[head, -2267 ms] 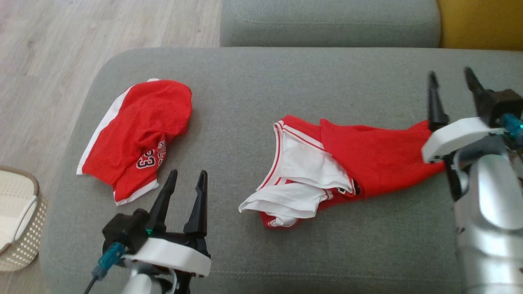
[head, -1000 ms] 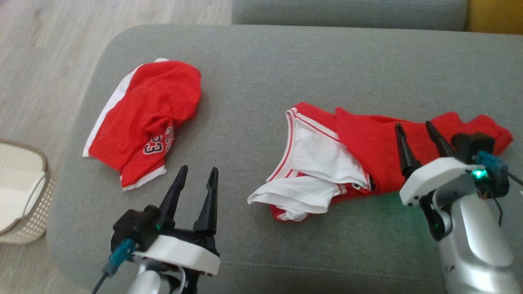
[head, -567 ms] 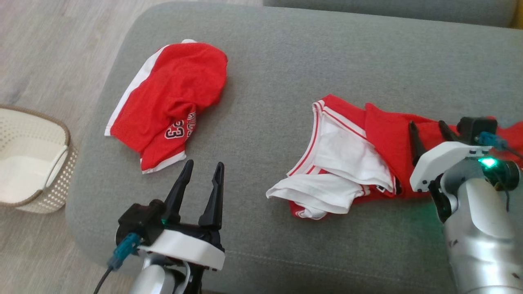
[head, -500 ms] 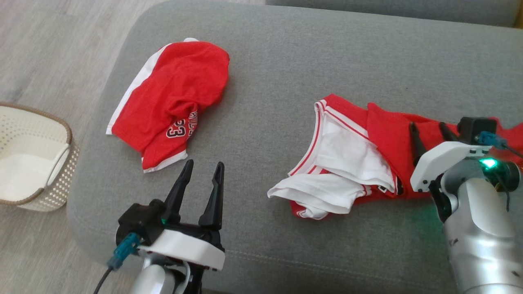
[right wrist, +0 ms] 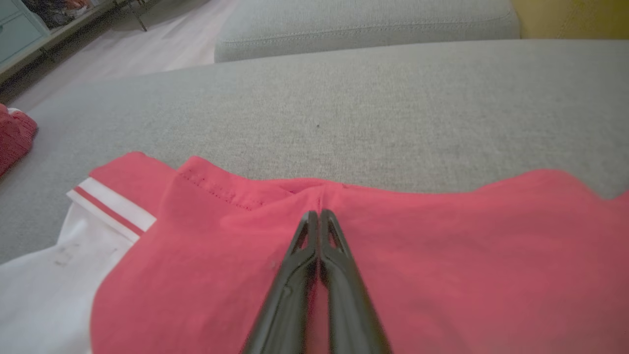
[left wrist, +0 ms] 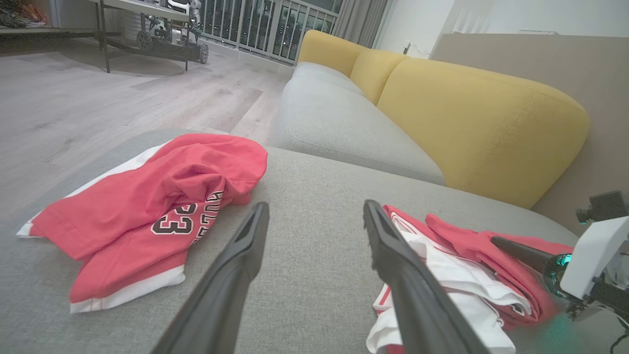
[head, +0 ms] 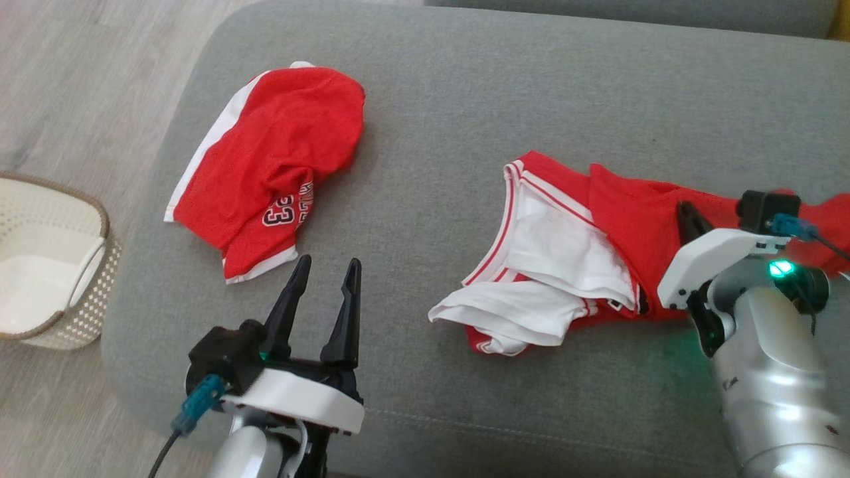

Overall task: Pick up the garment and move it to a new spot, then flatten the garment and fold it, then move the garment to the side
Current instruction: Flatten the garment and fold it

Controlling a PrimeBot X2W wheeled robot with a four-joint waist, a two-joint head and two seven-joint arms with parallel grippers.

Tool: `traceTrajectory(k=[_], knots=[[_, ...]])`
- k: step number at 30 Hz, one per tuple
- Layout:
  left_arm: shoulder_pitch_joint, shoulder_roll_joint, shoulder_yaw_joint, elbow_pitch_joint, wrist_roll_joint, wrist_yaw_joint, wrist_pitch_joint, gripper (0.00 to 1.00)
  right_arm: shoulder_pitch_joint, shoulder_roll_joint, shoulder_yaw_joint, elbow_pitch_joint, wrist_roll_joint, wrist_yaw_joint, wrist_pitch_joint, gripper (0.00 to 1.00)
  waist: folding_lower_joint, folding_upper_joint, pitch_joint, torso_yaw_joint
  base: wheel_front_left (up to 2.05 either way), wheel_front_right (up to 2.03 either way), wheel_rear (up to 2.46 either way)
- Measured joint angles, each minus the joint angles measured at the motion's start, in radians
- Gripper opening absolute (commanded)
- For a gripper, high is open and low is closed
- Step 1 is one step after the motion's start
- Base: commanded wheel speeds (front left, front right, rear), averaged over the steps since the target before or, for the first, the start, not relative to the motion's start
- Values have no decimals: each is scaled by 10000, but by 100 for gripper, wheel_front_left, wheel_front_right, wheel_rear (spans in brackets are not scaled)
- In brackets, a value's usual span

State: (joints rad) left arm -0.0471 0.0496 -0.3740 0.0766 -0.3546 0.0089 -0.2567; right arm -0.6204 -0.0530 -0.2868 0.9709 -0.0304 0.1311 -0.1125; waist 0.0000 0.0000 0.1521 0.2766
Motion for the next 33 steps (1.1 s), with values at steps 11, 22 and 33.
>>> traceTrajectory(k=[11, 22, 33], knots=[[40, 0, 259, 8, 2, 2, 0, 100, -60, -2, 502, -991, 1306, 0, -1060, 0, 0, 0, -504, -587, 0, 0, 0], [440, 2, 663, -81, 10, 17, 0, 100, 2425, 10, -1049, -5298, 1927, 0, 117, 0, 0, 0, -993, -1681, 0, 0, 0], [455, 2, 752, -169, 0, 84, 0, 100, 5655, 157, -2057, -8439, 2508, 0, 3568, 0, 0, 0, -1212, -2716, 0, 0, 0]])
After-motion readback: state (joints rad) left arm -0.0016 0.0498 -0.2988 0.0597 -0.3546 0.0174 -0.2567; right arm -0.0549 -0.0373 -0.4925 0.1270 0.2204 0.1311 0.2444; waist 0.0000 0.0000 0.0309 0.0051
